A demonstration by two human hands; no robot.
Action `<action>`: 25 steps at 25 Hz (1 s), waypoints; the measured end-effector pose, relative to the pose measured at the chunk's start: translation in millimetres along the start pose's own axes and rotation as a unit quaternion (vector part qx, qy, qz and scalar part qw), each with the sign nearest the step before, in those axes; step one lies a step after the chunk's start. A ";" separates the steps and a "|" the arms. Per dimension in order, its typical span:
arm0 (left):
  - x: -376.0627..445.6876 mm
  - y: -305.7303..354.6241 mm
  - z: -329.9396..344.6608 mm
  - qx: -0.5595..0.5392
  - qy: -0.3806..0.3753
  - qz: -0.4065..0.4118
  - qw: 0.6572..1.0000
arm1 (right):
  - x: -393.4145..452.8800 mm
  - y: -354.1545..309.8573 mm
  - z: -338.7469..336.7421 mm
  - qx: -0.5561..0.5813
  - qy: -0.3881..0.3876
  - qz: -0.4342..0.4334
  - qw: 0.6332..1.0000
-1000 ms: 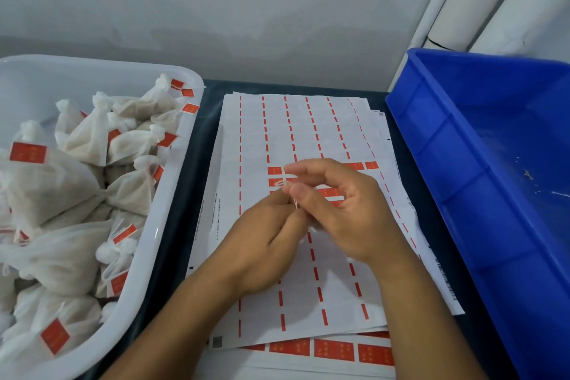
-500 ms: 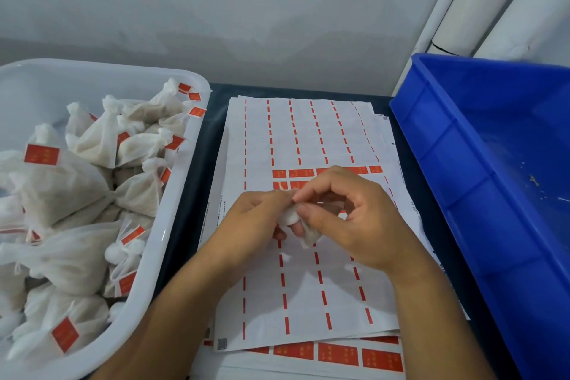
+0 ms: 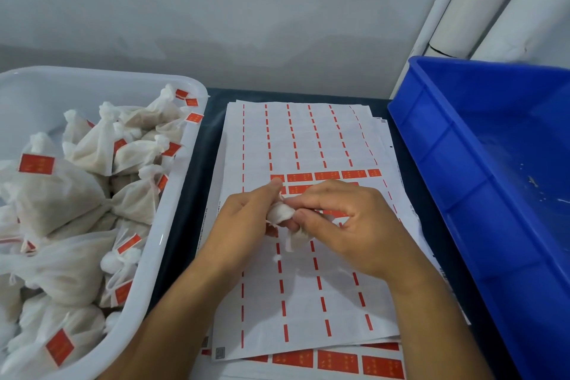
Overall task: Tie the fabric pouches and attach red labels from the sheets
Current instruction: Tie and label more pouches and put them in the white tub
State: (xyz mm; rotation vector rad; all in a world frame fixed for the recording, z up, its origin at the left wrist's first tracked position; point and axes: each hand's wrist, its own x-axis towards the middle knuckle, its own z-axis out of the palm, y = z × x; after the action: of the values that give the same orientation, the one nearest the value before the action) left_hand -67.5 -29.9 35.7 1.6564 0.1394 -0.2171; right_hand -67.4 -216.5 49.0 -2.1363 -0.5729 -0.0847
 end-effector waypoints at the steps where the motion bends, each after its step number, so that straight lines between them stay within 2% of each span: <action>1: 0.3 -0.5 0.2 -0.004 0.008 -0.007 1.000 | -0.5 0.3 0.6 -0.001 -0.004 0.005 1.000; 9: 0.8 -4.9 -3.1 0.029 -0.027 0.001 0.999 | -0.8 4.1 0.9 -0.042 -0.002 0.013 0.999; 11: 0.8 -4.0 -3.0 0.028 -0.030 0.001 0.999 | -0.1 4.5 1.2 -0.040 0.026 0.011 0.999; 15: 0.9 0.1 -2.7 0.016 -0.083 0.011 0.996 | 3.3 1.3 5.1 0.019 0.108 0.020 0.994; 19: -3.7 3.8 -3.4 -0.005 -0.138 0.041 0.990 | 5.3 -3.3 5.2 0.107 0.126 0.028 0.986; 22: -6.9 8.3 -3.5 -0.052 -0.131 0.059 0.988 | 4.9 -5.8 5.0 0.149 0.110 0.026 0.982; 25: -6.8 8.3 -1.8 -0.066 -0.092 0.107 0.988 | 5.9 -7.0 7.7 0.186 0.099 0.037 0.977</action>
State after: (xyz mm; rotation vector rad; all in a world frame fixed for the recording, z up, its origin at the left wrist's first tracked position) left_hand -72.2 -28.6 45.5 1.4978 -0.1605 -0.1911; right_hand -66.3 -204.8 51.3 -1.7581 -0.3597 -0.1363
